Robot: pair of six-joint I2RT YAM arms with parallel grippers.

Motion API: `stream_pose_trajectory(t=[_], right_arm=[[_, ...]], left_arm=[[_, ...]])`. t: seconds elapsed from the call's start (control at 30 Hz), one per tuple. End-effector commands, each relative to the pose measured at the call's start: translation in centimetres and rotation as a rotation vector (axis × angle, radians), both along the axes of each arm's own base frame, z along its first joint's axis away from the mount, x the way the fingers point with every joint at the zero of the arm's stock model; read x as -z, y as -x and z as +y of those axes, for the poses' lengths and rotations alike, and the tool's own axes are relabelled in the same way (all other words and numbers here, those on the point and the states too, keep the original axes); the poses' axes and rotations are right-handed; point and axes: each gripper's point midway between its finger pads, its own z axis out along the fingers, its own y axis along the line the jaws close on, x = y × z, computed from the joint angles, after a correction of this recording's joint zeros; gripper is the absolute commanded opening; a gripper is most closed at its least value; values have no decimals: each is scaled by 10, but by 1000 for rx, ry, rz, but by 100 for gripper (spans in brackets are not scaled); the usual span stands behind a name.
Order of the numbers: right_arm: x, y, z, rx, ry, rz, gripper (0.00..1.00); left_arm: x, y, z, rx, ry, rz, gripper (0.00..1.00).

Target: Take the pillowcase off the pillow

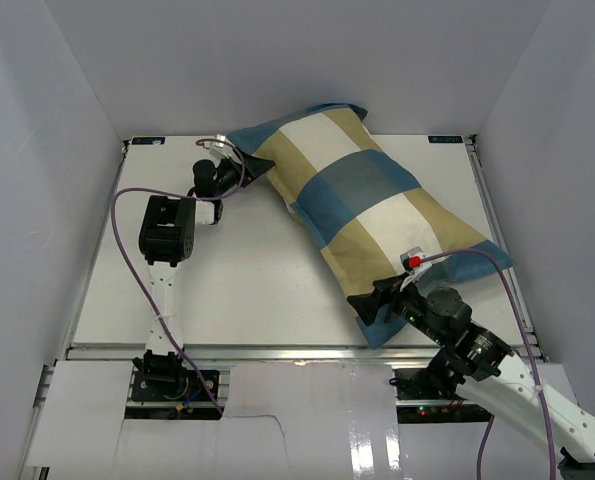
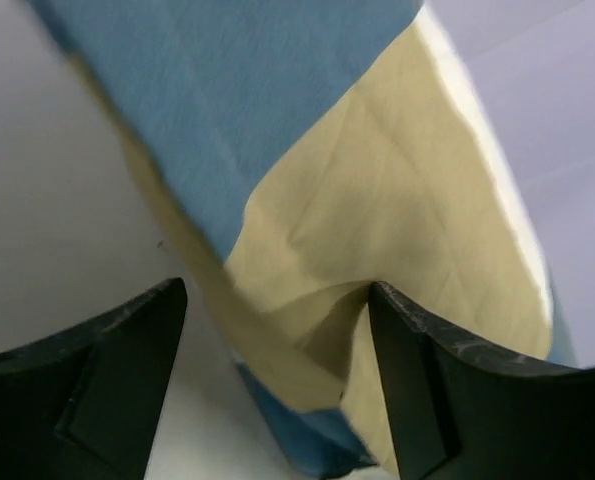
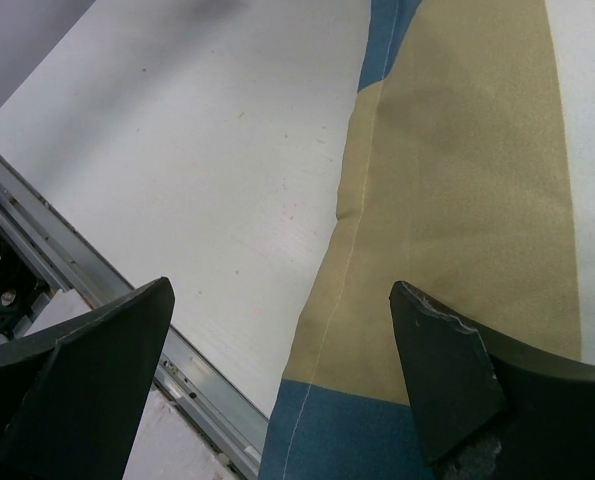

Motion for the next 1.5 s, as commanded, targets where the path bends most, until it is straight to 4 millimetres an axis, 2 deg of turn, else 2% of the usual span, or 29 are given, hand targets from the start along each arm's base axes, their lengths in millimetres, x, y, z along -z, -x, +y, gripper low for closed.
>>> stream_pose_trajectory(t=[0.0, 0.03, 0.07, 0.13, 0.17, 0.23, 0.27, 0.3, 0.33, 0.37, 0.4, 0.43, 0.47, 0.5, 0.53, 0.57, 0.67, 0.7, 0.77, 0.8, 0.97, 1.03, 1.1, 1.13, 1.2, 1.23, 1.27, 1.4, 1.47], right_arm=[[-18, -3, 3, -8, -29, -62, 94], [-17, -4, 3, -7, -25, -61, 94], [-14, -5, 4, -7, -14, -53, 94], [-13, -5, 5, -11, -6, -48, 94], [-11, -5, 6, -17, -1, -40, 94], [-12, -6, 8, -14, -8, -37, 94], [-12, -7, 8, -8, -13, -36, 94], [-10, -15, 4, 45, -13, -42, 94], [-1, -20, 1, 80, -3, -21, 94], [7, -24, -2, 108, 19, -10, 95], [13, -26, -3, 120, 48, 3, 96], [24, -27, -3, 117, 95, 37, 96], [28, -26, -1, 106, 119, 55, 97], [29, -26, 1, 101, 137, 73, 97], [29, -28, 4, 101, 165, 103, 97], [28, -28, 5, 100, 176, 114, 95], [27, -31, 8, 122, 219, 116, 91], [26, -33, 7, 136, 229, 112, 90], [21, -39, 0, 192, 261, 90, 90], [19, -42, -4, 217, 278, 75, 90], [-4, -63, -28, 377, 351, 2, 90], [-19, -66, -26, 374, 335, -21, 90], [-34, -68, -26, 376, 319, -54, 90], [-42, -70, -29, 393, 317, -67, 90], [-70, -71, -34, 415, 289, -103, 90], [-80, -73, -40, 438, 301, -129, 90], [-102, -73, -44, 455, 268, -164, 90], [-150, -79, -51, 487, 262, -262, 90], [-159, -80, -45, 463, 273, -272, 90]], left_arm=[[-69, -8, -12, 64, 93, -165, 81], [-64, -9, -12, 66, 110, -149, 75], [-66, -8, -13, 70, 123, -145, 58], [-69, -5, -12, 68, 145, -123, 38], [-71, -1, -11, 65, 147, -116, 23], [-60, 12, -5, 38, 140, -66, 9], [-88, 18, 2, -1, 148, -108, 0], [-90, 24, 6, -26, 143, -95, 0], [-76, 38, 11, -48, 124, -45, 0], [-109, 49, 15, -73, 124, -92, 0], [-114, 59, 16, -85, 117, -85, 0], [-98, 76, 18, -98, 94, -33, 0], [-128, 91, 22, -142, 95, -64, 0], [-131, 103, 23, -170, 87, -57, 0], [-112, 124, 20, -179, 49, -16, 0], [-135, 141, 22, -195, 44, -42, 0], [-128, 171, 25, -256, -23, 10, 0], [-153, 183, 28, -283, -22, -41, 0], [-156, 198, 29, -289, -58, -16, 0], [-179, 210, 33, -298, -38, -56, 0], [-216, 240, 45, -327, -51, -70, 0], [-227, 252, 48, -328, -60, -73, 0], [-253, 260, 53, -340, -63, -111, 0], [-253, 265, 53, -332, -75, -94, 0], [-276, 272, 56, -336, -67, -127, 0], [-274, 277, 58, -339, -84, -100, 0], [-290, 281, 60, -341, -83, -129, 0], [-315, 290, 61, -334, -87, -130, 0], [-325, 295, 57, -304, -69, -138, 0]])
